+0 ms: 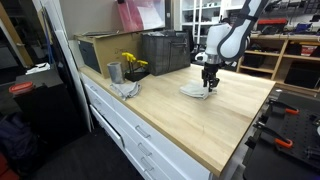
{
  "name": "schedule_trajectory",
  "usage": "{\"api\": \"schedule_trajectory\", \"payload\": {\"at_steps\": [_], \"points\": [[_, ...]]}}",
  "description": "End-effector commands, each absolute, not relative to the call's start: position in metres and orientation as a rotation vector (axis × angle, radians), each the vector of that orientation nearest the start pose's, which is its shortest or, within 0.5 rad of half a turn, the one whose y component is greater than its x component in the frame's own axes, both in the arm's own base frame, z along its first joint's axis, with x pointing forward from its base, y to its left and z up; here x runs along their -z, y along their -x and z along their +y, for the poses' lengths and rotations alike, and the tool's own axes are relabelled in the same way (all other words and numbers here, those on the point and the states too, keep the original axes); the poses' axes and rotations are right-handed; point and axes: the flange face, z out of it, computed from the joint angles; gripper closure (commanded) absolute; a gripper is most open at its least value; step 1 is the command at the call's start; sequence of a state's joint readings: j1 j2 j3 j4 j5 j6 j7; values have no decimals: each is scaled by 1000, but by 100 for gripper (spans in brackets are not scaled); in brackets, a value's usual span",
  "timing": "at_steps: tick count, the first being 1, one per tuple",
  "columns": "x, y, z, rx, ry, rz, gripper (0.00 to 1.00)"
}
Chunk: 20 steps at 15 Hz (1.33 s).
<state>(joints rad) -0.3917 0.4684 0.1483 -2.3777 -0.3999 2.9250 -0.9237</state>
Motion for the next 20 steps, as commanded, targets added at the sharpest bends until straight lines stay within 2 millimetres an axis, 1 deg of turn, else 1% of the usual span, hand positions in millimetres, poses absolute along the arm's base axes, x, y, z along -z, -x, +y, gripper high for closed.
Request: {"api": "schedule_trajectory", "payload": {"at_steps": [1, 3, 6, 8, 10, 12, 17, 20], "points": [[-178, -474, -92, 53, 2816, -1442, 13], [-196, -476, -87, 39, 2839, -1289, 0], [-218, -483, -84, -24, 2896, -1082, 0], [-224, -492, -81, -78, 2970, -961, 0], [-223, -507, -73, -104, 3061, -861, 0], [-216, -523, -64, -110, 3132, -812, 0], [-181, -568, -42, -128, 3213, -683, 0], [-158, -585, -35, -141, 3230, -637, 0]]}}
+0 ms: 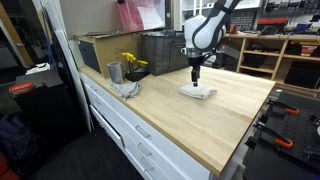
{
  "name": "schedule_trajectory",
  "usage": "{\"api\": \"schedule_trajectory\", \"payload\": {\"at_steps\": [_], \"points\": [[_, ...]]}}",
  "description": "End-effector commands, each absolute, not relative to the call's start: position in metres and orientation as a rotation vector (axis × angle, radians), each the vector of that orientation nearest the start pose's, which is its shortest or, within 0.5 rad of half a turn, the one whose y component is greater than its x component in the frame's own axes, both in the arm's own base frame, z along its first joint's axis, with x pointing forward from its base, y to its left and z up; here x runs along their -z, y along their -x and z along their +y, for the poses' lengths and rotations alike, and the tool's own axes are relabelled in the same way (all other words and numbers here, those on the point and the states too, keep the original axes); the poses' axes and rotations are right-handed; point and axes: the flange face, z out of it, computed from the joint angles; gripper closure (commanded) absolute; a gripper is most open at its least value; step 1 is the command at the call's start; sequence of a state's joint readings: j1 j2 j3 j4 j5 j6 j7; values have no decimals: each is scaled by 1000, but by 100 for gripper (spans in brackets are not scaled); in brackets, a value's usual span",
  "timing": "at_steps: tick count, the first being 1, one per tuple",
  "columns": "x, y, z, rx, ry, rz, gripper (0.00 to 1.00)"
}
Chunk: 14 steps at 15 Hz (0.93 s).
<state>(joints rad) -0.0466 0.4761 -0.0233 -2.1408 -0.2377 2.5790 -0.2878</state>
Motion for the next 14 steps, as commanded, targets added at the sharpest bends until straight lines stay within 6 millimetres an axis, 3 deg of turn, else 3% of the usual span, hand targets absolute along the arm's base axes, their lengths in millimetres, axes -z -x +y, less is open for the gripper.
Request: {"api": "schedule_trajectory", "payload": {"at_steps": [1, 6, 14], "points": [[-148, -588, -35, -159, 3243, -609, 0], [-125, -596, -24, -204, 3305, -466, 0], [-132, -599, 30, -223, 3461, -321, 0]]}}
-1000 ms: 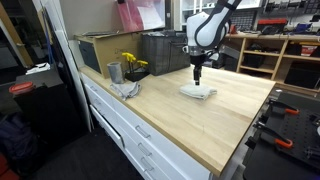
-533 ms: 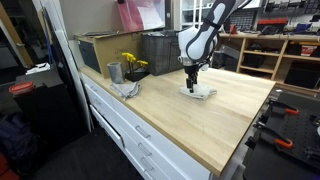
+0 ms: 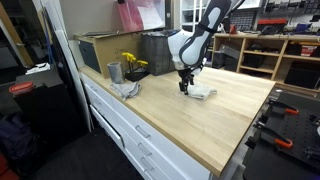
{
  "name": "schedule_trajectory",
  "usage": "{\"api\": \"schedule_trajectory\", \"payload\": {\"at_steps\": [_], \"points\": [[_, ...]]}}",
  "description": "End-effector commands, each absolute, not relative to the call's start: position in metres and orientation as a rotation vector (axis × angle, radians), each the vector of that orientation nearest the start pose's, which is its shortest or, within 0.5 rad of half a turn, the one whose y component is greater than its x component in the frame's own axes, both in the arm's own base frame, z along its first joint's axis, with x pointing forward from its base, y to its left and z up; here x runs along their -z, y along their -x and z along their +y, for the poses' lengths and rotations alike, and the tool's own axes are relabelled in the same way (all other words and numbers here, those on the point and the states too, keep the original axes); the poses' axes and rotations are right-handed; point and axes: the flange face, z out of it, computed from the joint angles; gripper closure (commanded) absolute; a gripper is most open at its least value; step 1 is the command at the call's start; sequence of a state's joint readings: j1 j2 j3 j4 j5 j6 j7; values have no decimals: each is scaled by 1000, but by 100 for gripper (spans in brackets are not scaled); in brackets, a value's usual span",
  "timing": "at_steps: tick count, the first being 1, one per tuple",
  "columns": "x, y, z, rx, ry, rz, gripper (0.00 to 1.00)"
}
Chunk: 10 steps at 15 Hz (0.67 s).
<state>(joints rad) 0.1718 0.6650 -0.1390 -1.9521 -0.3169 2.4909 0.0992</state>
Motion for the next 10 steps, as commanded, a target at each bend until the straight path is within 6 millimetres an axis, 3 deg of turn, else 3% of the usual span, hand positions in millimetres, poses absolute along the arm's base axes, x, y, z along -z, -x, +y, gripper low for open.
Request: {"api": "schedule_trajectory", "payload": {"at_steps": [1, 9, 10], "points": [[-128, -596, 34, -239, 3491, -312, 0], [-108, -584, 41, -273, 3678, -271, 1], [-107, -583, 41, -270, 3690, -266, 26]]}}
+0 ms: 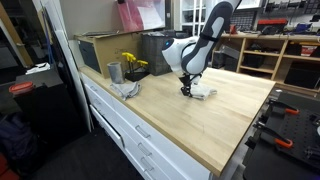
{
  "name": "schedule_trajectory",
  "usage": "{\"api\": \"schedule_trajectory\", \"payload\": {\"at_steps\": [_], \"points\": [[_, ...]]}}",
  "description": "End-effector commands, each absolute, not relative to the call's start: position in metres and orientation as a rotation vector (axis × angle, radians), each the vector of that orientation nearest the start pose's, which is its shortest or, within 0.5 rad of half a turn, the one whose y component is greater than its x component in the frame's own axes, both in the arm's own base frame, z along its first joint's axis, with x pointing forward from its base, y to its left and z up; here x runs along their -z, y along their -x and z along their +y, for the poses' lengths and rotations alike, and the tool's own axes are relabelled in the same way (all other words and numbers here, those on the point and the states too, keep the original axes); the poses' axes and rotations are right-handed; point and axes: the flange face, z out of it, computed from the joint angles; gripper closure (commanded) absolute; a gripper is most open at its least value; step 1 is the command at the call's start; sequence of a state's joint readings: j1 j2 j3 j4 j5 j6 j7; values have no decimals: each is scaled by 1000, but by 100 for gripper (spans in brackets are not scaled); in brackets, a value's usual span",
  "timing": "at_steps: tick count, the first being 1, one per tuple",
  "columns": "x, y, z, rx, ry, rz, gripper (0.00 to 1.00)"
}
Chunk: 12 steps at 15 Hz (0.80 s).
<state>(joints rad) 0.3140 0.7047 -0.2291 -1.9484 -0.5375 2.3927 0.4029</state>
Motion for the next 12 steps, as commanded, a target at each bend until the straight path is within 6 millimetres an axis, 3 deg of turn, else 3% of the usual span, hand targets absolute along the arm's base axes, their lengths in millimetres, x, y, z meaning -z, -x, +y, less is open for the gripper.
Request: {"api": "schedule_trajectory", "payload": {"at_steps": [1, 8, 11, 12], "points": [[-107, -582, 41, 189, -2553, 180, 27], [-115, -577, 38, 228, -2518, 153, 81], [-129, -578, 38, 229, -2522, 146, 100], [-136, -579, 38, 225, -2527, 140, 100]]}}
